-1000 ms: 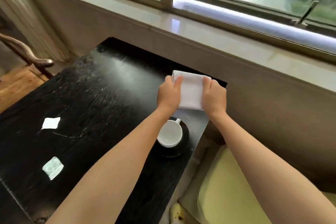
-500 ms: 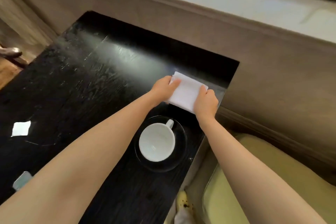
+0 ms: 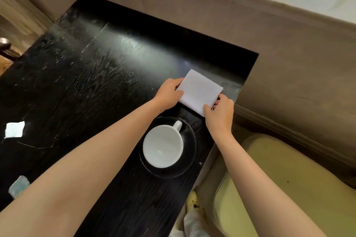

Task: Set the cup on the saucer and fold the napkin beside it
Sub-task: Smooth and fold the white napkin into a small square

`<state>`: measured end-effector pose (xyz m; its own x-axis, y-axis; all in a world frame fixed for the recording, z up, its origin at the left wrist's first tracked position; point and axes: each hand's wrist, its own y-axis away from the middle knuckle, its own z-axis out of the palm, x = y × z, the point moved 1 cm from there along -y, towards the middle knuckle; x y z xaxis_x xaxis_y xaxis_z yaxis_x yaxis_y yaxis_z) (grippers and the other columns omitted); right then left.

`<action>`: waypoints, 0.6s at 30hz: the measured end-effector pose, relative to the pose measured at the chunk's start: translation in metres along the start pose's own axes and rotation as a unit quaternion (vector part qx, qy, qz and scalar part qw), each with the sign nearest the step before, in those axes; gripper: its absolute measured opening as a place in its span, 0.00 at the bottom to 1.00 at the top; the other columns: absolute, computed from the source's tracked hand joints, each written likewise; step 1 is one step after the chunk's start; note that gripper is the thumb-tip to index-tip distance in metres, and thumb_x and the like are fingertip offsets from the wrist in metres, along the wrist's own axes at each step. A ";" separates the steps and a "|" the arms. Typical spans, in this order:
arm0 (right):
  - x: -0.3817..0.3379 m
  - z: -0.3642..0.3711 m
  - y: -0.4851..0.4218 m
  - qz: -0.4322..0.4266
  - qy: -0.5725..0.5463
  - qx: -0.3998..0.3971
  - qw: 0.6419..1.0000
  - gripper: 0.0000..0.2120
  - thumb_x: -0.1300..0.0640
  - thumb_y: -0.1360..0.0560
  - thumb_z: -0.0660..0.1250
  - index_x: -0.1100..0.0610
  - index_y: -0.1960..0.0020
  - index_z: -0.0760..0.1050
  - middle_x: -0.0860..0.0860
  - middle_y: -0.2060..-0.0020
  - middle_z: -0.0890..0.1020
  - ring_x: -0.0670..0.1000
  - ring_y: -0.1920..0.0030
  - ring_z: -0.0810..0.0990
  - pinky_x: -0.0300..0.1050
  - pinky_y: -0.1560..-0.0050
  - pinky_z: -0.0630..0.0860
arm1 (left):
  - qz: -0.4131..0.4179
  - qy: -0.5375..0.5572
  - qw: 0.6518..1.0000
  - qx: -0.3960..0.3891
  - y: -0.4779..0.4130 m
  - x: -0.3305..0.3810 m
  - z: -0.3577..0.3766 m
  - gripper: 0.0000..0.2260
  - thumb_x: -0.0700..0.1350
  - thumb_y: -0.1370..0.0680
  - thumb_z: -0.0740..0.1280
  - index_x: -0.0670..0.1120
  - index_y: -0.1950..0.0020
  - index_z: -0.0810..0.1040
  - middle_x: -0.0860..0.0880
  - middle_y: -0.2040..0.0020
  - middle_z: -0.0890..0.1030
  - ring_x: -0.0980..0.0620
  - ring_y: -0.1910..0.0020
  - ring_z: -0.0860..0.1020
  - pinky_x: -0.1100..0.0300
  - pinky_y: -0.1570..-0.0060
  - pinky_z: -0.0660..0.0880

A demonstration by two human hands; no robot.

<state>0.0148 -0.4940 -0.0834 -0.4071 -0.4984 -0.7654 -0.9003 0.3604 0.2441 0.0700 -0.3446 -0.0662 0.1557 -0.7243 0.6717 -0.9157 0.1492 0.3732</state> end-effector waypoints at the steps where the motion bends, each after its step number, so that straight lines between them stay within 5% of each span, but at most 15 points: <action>1: 0.001 0.000 0.000 -0.001 0.001 -0.003 1.000 0.19 0.61 0.28 0.68 0.60 0.38 0.71 0.57 0.43 0.74 0.56 0.44 0.76 0.50 0.42 0.76 | -0.006 0.000 1.000 0.000 -0.001 -0.001 0.001 0.20 0.36 0.27 0.60 0.48 0.36 0.75 0.42 0.47 0.79 0.42 0.50 0.77 0.55 0.56 0.72; 8: -0.001 -0.004 -0.003 -0.010 0.005 -0.031 0.999 0.22 0.59 0.27 0.69 0.60 0.35 0.68 0.57 0.41 0.74 0.56 0.44 0.77 0.52 0.41 0.76 | -0.041 0.006 0.999 0.013 0.001 0.001 0.000 0.20 0.37 0.25 0.62 0.46 0.34 0.73 0.44 0.44 0.78 0.44 0.49 0.76 0.56 0.51 0.72; 12: -0.013 -0.018 -0.005 0.001 0.018 -0.064 0.998 0.25 0.58 0.27 0.68 0.60 0.33 0.64 0.59 0.37 0.69 0.58 0.42 0.75 0.50 0.40 0.73 | -0.075 -0.021 0.997 0.004 0.012 0.008 -0.018 0.21 0.42 0.22 0.62 0.45 0.28 0.66 0.43 0.37 0.74 0.44 0.39 0.73 0.56 0.41 0.68; 18: -0.068 -0.040 -0.004 -0.050 0.269 -0.172 0.946 0.34 0.53 0.26 0.66 0.60 0.27 0.53 0.61 0.32 0.61 0.62 0.33 0.62 0.53 0.37 0.67 | -0.095 -0.103 0.989 -0.042 0.058 0.018 -0.079 0.18 0.45 0.19 0.57 0.46 0.29 0.67 0.45 0.31 0.71 0.44 0.37 0.73 0.55 0.39 0.71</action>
<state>0.0396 -0.4933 -0.0081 -0.2537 -0.8795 -0.4025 -0.8977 0.0591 0.4367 0.0489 -0.2958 0.0180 0.2353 -0.8654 0.4423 -0.8416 0.0462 0.5381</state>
